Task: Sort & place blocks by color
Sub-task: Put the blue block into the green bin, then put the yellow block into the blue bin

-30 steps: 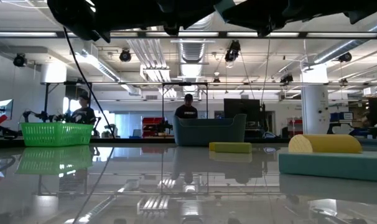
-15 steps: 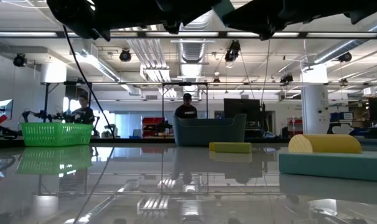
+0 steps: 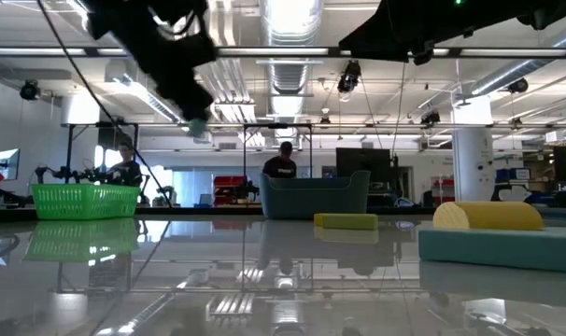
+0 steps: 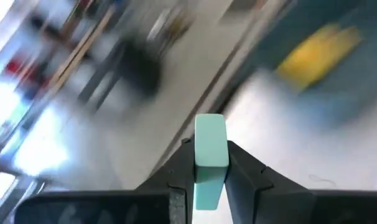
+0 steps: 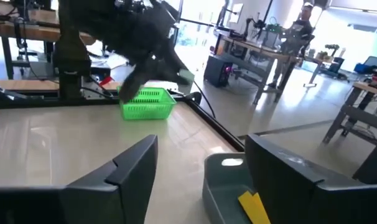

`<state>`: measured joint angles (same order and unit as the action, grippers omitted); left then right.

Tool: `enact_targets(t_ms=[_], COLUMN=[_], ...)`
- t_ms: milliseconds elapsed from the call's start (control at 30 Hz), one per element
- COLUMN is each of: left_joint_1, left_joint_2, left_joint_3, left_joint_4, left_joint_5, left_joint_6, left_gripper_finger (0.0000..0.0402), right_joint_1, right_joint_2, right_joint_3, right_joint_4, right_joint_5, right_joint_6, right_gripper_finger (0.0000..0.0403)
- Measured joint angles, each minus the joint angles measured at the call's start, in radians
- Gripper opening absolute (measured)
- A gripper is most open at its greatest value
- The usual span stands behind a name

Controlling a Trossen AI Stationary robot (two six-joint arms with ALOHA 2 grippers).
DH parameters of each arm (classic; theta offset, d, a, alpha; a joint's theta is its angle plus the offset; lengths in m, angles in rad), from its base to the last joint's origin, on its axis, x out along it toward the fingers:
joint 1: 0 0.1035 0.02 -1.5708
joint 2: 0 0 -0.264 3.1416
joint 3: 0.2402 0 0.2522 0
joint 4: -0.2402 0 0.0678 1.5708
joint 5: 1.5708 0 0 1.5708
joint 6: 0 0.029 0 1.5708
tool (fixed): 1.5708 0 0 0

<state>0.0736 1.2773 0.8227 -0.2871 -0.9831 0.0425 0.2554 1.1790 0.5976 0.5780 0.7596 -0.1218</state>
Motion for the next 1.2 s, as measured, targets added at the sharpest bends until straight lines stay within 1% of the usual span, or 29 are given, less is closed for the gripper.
enact_targets(t_ms=[33,67,133,200,267,333,433,600,700,933,1200], left_joint_1=[0.035,0.074,0.150,0.222,0.279,0.321,0.372,0.409,0.410,0.403,0.376], left_joint_2=[-0.029,-0.058,-0.108,-0.139,-0.154,-0.155,-0.138,-0.098,-0.079,-0.081,-0.114], left_joint_3=[0.000,0.000,-0.011,-0.028,-0.050,-0.065,-0.081,-0.095,-0.097,-0.097,-0.059], left_joint_4=[-0.121,-0.228,-0.415,-0.515,-0.546,-0.535,-0.536,-0.542,-0.543,-0.544,-0.594], left_joint_5=[-0.021,-0.021,0.014,0.073,0.116,0.152,0.169,0.201,0.201,0.204,0.260], left_joint_6=[-0.101,-0.200,-0.403,-0.549,-0.607,-0.614,-0.620,-0.632,-0.632,-0.611,-0.627], left_gripper_finger=[0.0040,0.0040,0.0040,0.0040,0.0040,0.0040,0.0046,0.0098,0.0114,0.0121,0.0122], right_joint_1=[0.000,0.000,0.000,0.000,0.000,0.000,0.000,0.000,0.000,0.008,0.008], right_joint_2=[0.000,0.000,0.000,0.000,0.000,0.000,0.000,0.001,-0.001,-0.002,-0.006], right_joint_3=[0.000,0.000,0.000,0.000,0.000,0.000,0.000,0.001,0.013,0.021,0.022], right_joint_4=[-0.001,-0.005,-0.006,-0.005,-0.006,-0.006,-0.017,-0.021,-0.023,-0.054,-0.072], right_joint_5=[0.000,0.001,0.001,0.001,0.001,0.000,0.000,0.001,0.000,-0.004,-0.001], right_joint_6=[0.003,0.007,0.015,0.019,0.020,0.020,0.019,0.029,0.043,0.083,0.137], right_gripper_finger=[0.0233,0.0234,0.0232,0.0229,0.0227,0.0226,0.0226,0.0225,0.0226,0.0224,0.0224])
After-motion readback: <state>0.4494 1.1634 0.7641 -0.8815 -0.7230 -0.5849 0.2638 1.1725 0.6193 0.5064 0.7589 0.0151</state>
